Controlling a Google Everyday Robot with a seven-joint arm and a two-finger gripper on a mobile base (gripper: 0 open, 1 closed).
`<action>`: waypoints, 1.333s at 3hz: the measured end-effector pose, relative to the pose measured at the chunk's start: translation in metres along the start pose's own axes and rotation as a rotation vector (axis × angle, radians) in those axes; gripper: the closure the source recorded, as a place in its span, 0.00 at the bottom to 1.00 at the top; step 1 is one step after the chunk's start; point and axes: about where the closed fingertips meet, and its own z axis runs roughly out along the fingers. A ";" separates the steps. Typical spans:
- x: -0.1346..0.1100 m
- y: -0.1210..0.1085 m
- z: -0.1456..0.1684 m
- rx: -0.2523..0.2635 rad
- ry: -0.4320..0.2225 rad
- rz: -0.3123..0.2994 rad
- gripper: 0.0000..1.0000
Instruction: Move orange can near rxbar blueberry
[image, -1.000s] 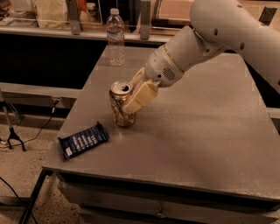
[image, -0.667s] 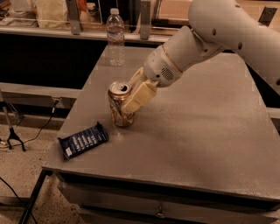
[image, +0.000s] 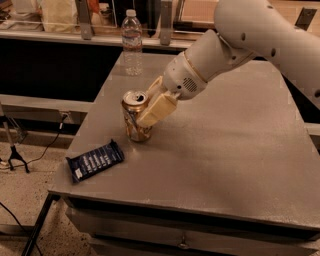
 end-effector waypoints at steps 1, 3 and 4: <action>-0.001 0.001 0.002 -0.003 0.001 -0.002 0.14; -0.003 0.008 -0.015 0.018 -0.011 -0.006 0.00; -0.003 0.019 -0.045 0.041 -0.051 -0.026 0.00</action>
Offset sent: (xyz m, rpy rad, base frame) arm -0.0012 -0.0029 0.0037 0.0102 -0.0022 0.0008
